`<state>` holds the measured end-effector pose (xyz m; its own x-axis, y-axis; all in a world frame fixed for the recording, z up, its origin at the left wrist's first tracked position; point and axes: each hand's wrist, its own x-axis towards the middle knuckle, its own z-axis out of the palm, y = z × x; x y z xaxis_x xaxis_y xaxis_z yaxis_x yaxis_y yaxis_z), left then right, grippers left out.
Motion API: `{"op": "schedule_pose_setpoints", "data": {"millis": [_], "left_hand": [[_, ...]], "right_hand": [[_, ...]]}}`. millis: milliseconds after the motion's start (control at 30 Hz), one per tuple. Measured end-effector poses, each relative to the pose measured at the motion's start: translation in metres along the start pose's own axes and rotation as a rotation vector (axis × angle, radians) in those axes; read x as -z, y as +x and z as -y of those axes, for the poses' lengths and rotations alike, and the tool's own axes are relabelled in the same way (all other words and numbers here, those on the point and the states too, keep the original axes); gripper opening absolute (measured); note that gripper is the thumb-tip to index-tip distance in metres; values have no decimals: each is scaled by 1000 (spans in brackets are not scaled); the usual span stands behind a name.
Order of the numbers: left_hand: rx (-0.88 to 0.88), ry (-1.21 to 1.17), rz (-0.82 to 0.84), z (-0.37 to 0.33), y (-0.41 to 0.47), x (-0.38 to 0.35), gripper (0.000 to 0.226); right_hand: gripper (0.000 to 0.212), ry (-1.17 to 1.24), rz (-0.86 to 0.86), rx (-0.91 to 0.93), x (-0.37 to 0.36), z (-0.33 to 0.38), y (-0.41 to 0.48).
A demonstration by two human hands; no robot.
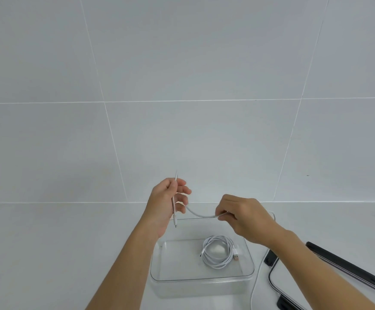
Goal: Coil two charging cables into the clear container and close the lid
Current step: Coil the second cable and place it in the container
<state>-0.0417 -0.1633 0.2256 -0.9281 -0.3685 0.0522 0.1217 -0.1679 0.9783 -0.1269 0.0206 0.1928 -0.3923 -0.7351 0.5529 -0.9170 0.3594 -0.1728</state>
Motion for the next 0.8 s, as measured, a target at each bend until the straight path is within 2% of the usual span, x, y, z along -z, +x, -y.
{"op": "schedule_pose_setpoints", "data": {"millis": [100,233,367,467,600,800], "left_hand": [[27,86,44,2,-1,0,28],[71,195,165,3,-6,-2,26],[68,361,286,0,-11,-3,26],[58,416,354,-2,-16,-4,26],[67,348,436,-2,-19,-7,28],[126,45,489,-4,-18,-3,27]], "right_hand": [[6,51,18,77,9,18,9],[17,106,16,132,16,30,19],[9,162,-17,93,18,31,23],[14,252,-68,0,19,30,24],[15,376,-116,-200,24,31,28],[15,719,-229,-440,40,18,33]]}}
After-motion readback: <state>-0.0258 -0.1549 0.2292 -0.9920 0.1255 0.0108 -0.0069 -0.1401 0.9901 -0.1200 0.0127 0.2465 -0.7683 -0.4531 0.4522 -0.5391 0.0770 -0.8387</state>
